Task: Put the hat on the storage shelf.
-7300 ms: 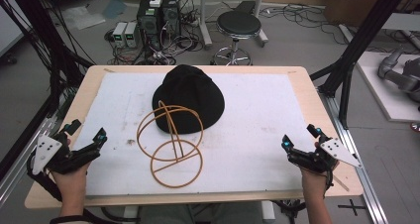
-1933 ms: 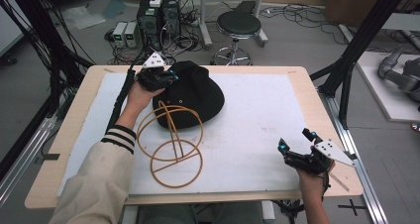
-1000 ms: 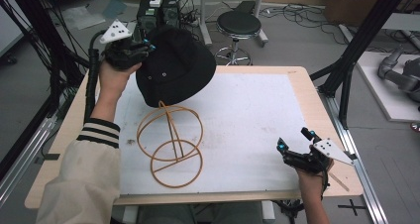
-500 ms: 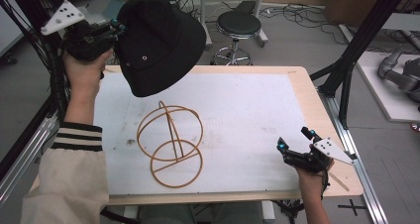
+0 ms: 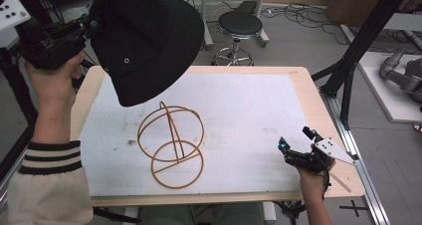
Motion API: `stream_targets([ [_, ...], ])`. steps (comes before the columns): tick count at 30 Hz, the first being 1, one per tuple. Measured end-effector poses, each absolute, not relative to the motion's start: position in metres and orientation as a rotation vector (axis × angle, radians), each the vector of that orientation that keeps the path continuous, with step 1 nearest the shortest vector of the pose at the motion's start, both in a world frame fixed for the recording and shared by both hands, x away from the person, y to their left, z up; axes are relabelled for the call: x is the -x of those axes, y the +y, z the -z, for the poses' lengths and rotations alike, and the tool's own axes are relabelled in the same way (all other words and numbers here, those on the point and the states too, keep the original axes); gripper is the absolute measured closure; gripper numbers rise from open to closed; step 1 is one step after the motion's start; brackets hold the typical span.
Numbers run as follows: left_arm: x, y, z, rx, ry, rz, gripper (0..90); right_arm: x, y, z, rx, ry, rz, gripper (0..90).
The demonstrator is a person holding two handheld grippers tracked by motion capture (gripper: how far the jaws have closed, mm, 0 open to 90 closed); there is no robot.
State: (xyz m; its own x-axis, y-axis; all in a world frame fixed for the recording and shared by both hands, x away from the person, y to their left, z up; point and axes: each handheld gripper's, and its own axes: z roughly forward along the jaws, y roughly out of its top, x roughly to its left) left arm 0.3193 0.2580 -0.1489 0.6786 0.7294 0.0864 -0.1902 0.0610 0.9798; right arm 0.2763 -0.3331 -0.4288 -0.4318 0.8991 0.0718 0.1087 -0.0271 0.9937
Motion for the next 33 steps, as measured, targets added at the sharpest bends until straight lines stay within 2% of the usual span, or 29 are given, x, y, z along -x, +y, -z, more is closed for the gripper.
stream_targets([
  [12,-0.266,0.257,0.171,-1.356,0.445,-0.67,87.4,-0.276,-0.333,0.428,-1.069,1.579,-1.533,2.4],
  [17,-0.252,0.247,0.184,-1.424,0.425,-0.655,87.4,-0.276,-0.333,0.427,-1.073,1.571,-1.536,2.4],
  [33,-0.252,0.214,0.234,-1.525,0.425,-0.65,86.9,-0.277,-0.332,0.427,-1.068,1.574,-1.525,2.4],
])
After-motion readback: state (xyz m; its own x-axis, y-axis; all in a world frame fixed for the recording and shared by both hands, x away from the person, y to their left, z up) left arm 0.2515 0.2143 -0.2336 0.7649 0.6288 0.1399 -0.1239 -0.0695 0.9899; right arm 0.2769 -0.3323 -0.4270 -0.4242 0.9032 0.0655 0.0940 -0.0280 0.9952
